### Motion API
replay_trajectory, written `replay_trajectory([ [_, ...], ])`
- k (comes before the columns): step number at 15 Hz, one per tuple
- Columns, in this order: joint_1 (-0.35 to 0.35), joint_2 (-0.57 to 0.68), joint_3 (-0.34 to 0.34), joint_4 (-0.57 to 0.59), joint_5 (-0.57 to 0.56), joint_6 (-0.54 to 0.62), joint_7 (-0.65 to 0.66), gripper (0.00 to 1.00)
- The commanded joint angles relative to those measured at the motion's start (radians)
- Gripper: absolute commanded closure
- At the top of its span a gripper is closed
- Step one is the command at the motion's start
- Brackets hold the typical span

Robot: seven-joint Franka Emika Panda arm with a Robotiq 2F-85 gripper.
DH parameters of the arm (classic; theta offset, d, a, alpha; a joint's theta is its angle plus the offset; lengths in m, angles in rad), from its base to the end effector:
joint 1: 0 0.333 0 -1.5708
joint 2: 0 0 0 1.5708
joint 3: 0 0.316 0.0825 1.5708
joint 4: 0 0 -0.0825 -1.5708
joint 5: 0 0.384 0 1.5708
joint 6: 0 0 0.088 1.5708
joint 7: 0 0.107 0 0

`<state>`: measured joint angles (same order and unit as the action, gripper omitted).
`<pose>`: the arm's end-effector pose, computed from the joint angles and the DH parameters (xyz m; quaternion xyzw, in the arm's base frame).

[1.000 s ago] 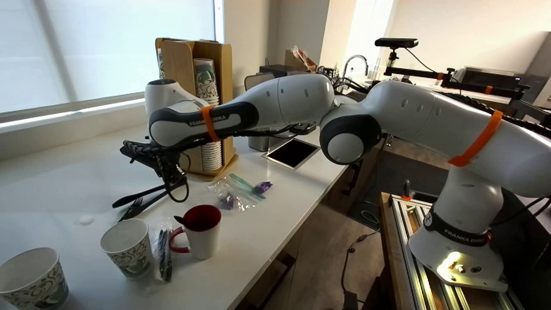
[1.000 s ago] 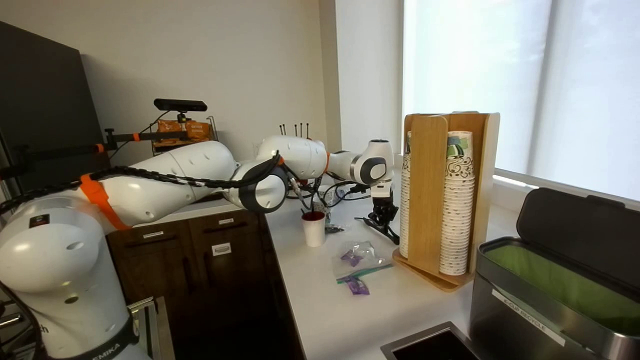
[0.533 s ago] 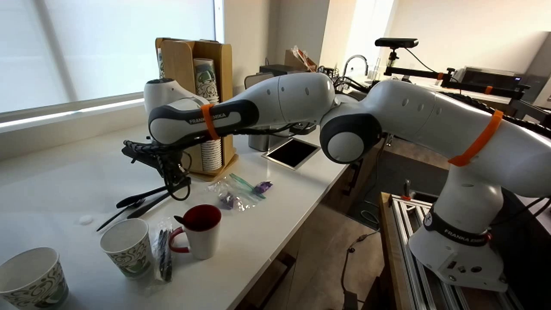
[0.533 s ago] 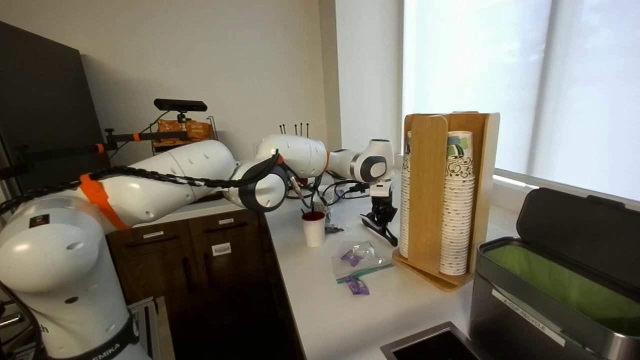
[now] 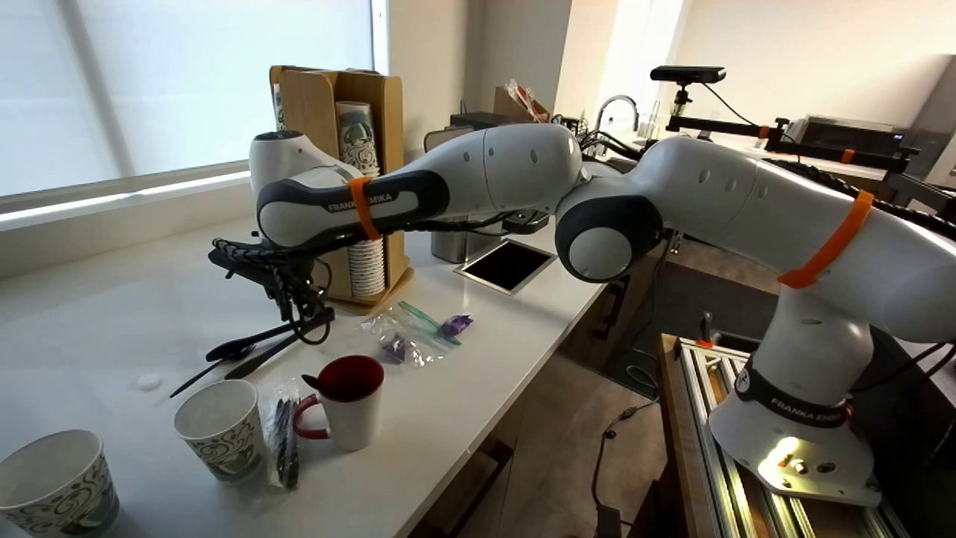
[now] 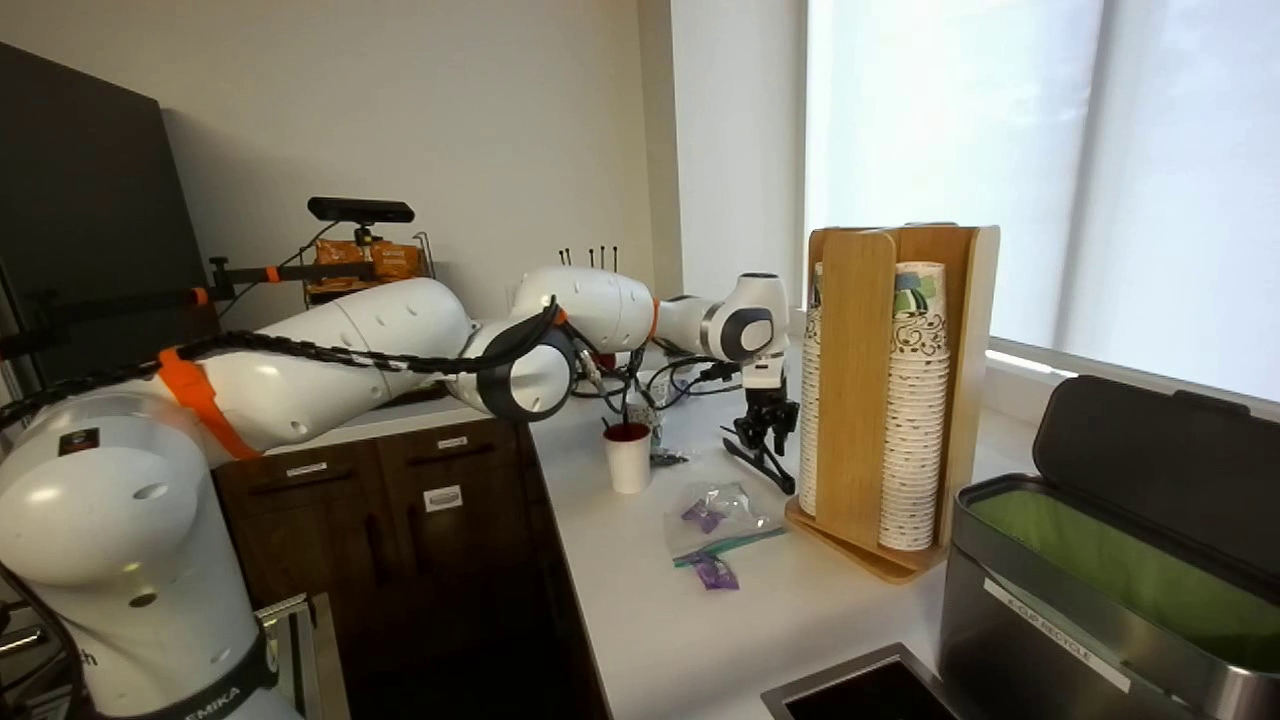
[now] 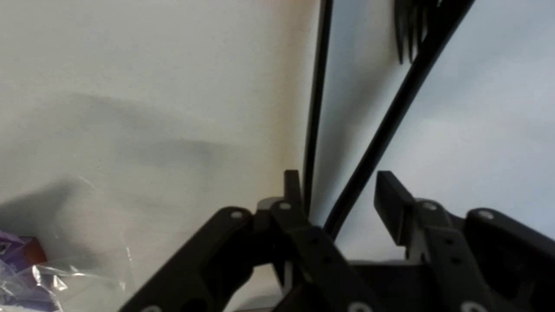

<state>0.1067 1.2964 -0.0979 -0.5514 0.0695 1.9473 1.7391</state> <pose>0.8147 0.0591 0.2171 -0.6678 0.7425 -0.0423 0.0314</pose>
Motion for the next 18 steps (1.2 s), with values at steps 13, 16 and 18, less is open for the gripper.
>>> replay_trajectory([
  [13,-0.027,0.031,0.077,0.03,0.016,0.016,-0.183,0.0],
  [16,-0.029,0.027,0.092,0.026,0.015,-0.005,-0.203,0.0],
  [18,-0.023,0.01,0.078,-0.001,0.002,0.023,-0.187,0.0],
])
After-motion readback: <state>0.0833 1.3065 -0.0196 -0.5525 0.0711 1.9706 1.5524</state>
